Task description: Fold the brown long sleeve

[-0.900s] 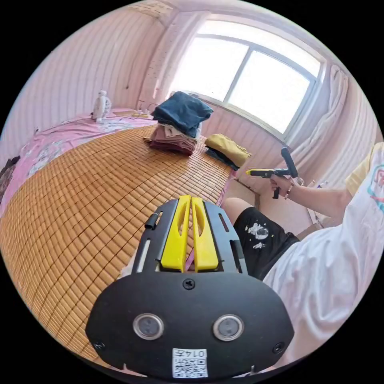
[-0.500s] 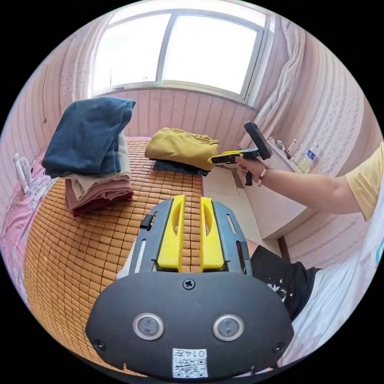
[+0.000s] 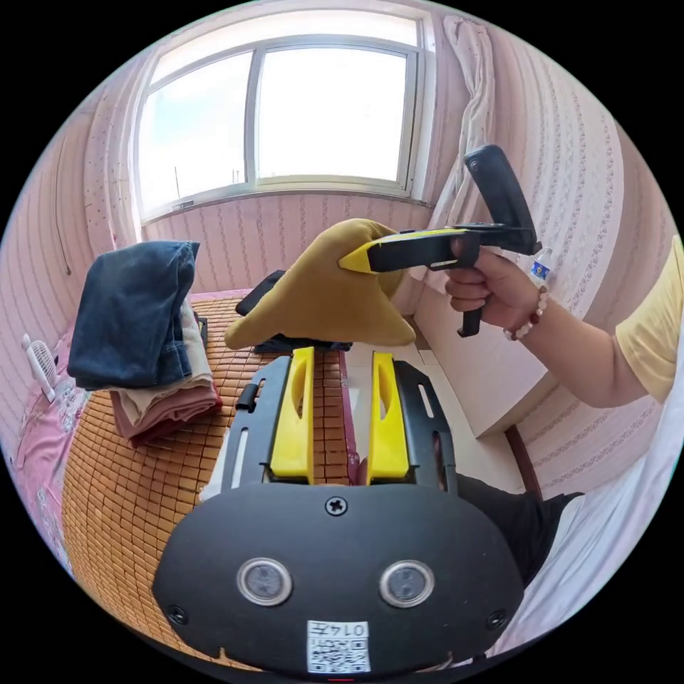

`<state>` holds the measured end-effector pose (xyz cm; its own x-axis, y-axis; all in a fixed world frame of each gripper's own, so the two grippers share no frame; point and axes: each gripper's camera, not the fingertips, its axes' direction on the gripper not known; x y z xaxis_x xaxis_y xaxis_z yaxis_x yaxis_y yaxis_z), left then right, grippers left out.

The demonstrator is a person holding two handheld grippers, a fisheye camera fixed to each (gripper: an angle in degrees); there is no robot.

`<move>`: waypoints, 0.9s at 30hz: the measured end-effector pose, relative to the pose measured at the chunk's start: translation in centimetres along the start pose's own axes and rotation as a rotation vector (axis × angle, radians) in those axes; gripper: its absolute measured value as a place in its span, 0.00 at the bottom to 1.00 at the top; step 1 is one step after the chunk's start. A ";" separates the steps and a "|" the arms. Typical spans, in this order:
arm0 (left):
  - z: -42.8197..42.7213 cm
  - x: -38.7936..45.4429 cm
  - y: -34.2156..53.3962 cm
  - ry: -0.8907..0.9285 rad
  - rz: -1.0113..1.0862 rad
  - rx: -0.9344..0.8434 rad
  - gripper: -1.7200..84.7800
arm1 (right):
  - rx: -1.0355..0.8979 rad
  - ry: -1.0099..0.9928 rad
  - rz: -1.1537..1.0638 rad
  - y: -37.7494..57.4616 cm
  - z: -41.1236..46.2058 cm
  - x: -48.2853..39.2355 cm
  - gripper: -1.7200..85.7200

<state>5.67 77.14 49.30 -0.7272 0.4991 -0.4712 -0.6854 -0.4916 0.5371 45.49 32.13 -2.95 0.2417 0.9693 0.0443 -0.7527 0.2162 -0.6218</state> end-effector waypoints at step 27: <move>-25.4 -0.7 34.8 -0.261 -1.065 -0.029 0.01 | -0.613 -0.364 -0.253 0.6 27.1 -25.2 0.05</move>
<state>-18.61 41.58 50.52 0.2655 0.8120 -0.5198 -0.9610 0.2661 -0.0751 22.34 10.96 16.78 0.0648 0.8992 0.4327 -0.1999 0.4365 -0.8772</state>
